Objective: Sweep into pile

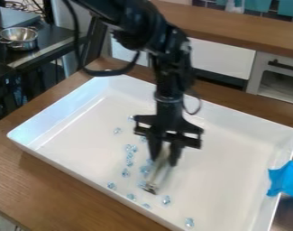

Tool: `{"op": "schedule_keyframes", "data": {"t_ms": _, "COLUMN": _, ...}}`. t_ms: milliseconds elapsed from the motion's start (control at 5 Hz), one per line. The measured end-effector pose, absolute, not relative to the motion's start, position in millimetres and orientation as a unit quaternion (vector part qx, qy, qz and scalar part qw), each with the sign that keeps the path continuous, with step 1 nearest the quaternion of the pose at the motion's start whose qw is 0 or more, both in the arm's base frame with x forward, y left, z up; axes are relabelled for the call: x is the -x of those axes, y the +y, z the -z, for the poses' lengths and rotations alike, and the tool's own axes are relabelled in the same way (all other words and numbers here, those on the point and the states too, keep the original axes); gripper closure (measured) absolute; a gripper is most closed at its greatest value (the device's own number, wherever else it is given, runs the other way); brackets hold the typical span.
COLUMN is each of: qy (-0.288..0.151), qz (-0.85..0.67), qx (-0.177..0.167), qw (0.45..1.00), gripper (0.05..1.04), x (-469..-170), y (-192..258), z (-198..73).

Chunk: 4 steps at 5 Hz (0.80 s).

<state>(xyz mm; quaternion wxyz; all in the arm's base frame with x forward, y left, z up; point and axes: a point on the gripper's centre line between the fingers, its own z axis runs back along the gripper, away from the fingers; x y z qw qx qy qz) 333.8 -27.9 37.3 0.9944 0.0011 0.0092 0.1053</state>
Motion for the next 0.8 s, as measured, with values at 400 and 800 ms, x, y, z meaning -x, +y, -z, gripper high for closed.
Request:
{"op": "schedule_keyframes", "data": {"t_ms": 400, "qy": 0.01, "qz": -0.085, "qx": -0.045, "qw": 0.995, "gripper": 0.713, "x": -319, "y": 23, "z": -36}}
{"op": "schedule_keyframes", "data": {"t_ms": 800, "qy": -0.024, "qz": -0.084, "qx": -0.103, "qw": 0.991, "gripper": 0.713, "x": -317, "y": 67, "z": -34}}
